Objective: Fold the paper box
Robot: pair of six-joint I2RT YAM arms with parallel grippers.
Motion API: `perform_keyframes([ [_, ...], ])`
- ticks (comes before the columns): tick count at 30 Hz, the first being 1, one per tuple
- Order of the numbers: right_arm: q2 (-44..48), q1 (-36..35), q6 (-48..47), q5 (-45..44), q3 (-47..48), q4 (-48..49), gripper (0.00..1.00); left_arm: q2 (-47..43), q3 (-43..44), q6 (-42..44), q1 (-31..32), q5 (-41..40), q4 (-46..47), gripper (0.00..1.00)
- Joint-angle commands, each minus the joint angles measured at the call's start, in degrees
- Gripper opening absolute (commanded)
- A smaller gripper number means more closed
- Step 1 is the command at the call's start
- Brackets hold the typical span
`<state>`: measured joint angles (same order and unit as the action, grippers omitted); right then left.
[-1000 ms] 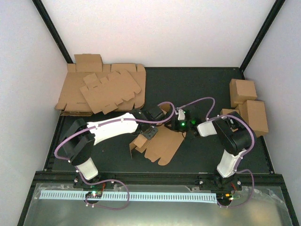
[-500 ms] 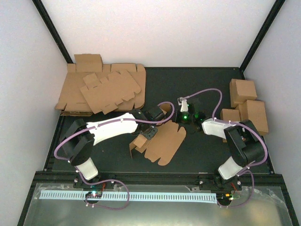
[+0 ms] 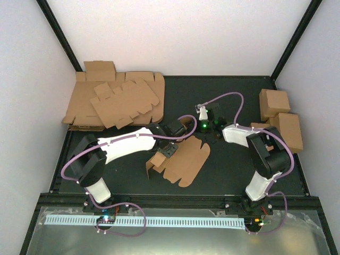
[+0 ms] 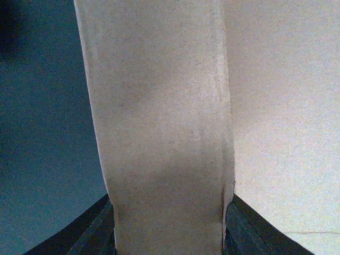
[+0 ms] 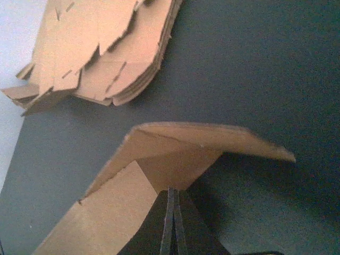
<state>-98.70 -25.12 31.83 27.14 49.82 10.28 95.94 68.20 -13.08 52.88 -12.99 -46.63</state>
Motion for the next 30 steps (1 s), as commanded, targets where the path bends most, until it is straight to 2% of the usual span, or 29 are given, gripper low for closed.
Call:
perform_keyframes([
  [1,-1.7,-1.2,-2.3,0.9,1.1,-3.1,0.02,-1.2,0.0,-0.4,0.0,1.1,0.0,0.43],
  [11,-2.6,-2.4,-3.3,1.0,1.3,-4.8,0.02,-0.8,0.1,0.1,0.0,2.0,0.0,0.43],
  [18,-3.5,-3.1,-7.6,-1.6,3.8,-8.3,0.02,-0.4,0.3,0.6,0.2,2.4,-0.1,0.43],
  [30,-3.3,-4.7,-14.3,-2.6,0.3,-0.7,0.02,-0.1,0.4,0.9,0.2,2.3,0.1,0.43],
])
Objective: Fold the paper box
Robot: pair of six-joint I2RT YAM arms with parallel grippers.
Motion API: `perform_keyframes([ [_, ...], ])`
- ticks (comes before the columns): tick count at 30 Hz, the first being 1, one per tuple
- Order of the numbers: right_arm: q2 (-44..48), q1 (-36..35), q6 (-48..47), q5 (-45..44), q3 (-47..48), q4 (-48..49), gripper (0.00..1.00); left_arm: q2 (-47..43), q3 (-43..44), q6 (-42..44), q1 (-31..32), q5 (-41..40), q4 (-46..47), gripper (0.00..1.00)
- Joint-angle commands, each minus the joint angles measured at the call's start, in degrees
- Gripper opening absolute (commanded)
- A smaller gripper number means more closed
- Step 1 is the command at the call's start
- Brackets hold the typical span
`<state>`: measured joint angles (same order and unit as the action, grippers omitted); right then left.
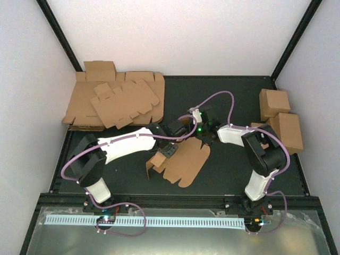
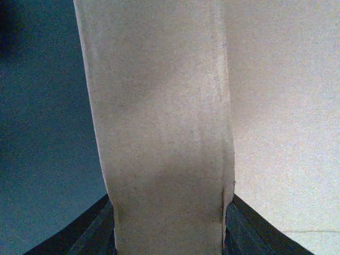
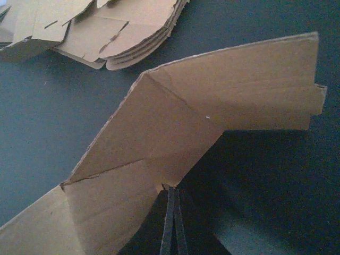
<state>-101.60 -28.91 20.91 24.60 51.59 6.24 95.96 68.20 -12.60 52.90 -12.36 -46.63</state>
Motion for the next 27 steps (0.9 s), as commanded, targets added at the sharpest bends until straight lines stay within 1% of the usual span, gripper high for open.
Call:
perform_keyframes([
  [1,-0.4,-0.9,-3.6,0.2,-1.7,3.8,0.02,-0.2,0.4,0.5,0.2,1.7,0.2,0.43],
  [11,0.7,-1.1,-1.8,6.0,-5.5,7.3,0.02,0.0,0.3,1.1,0.3,2.5,0.6,0.43],
  [20,0.2,-1.5,2.0,14.0,-8.1,14.0,0.02,0.4,0.3,1.3,0.6,3.2,0.9,0.43],
  [27,0.4,-1.4,2.1,13.0,-7.9,13.5,0.02,0.5,0.3,1.4,0.7,3.1,0.7,0.43],
])
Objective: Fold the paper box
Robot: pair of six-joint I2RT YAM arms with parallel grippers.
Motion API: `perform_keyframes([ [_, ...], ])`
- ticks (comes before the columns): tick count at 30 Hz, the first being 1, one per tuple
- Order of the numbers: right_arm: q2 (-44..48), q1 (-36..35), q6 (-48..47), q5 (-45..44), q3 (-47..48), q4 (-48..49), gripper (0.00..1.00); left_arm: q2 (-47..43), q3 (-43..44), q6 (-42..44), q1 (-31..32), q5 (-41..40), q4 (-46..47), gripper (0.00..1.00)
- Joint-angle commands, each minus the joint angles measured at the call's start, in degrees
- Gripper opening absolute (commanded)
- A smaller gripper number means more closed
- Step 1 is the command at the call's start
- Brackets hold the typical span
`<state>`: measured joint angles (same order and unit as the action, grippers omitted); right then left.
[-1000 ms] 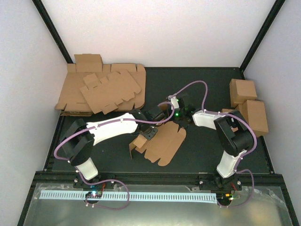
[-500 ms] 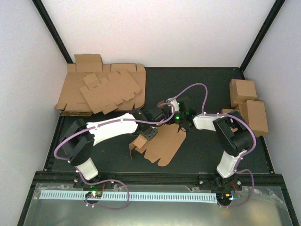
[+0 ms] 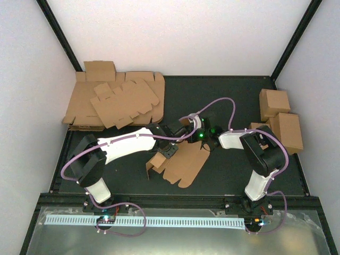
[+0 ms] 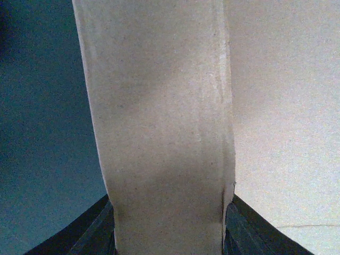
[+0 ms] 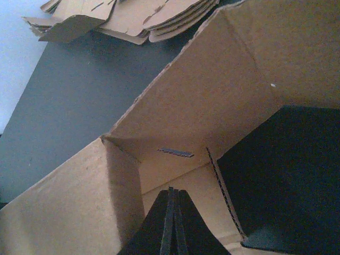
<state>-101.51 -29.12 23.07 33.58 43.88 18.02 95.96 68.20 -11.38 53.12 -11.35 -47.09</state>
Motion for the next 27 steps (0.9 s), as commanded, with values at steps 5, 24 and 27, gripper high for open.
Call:
perform_keyframes([
  [5,0.8,-1.2,3.7,6.8,-0.9,5.2,0.02,0.8,0.2,0.1,0.6,2.2,1.1,0.43],
  [24,3.6,-0.3,6.3,1.8,-4.0,3.0,0.02,1.4,0.3,-0.7,0.8,0.8,0.5,0.43],
  [27,3.8,0.0,6.1,0.8,-4.2,2.2,0.02,1.4,0.2,-0.8,0.9,0.8,0.6,0.43],
])
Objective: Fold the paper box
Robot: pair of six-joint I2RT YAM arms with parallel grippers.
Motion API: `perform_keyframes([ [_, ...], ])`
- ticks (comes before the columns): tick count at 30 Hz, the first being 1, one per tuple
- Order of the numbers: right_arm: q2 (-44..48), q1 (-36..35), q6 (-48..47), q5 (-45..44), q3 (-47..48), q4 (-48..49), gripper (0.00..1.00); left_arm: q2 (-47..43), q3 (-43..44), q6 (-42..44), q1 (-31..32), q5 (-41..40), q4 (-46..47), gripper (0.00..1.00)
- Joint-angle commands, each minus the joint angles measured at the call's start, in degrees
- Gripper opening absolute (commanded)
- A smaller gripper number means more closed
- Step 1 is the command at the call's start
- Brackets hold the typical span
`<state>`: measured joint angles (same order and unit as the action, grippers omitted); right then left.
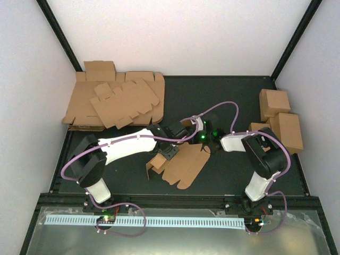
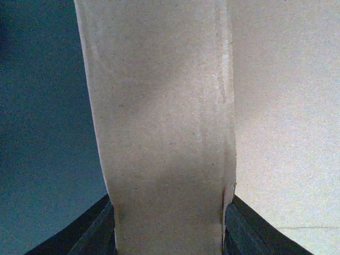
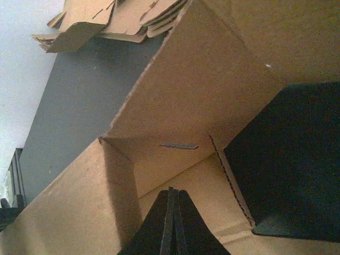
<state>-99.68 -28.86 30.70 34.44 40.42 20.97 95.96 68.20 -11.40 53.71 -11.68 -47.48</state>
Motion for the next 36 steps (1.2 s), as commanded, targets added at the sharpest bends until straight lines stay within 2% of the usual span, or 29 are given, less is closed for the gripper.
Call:
perform_keyframes([
  [1,2.1,0.0,-1.7,-0.7,-0.7,-1.0,0.02,1.3,0.2,-0.8,0.3,1.1,1.0,0.43],
  [25,5.7,4.1,-2.9,-12.8,-2.1,-6.9,0.03,1.1,-0.3,-0.7,0.5,0.6,1.2,0.43],
  [36,12.3,5.5,-3.6,-25.4,-4.3,-7.1,0.04,1.2,0.0,-0.7,0.7,0.4,1.1,0.43],
])
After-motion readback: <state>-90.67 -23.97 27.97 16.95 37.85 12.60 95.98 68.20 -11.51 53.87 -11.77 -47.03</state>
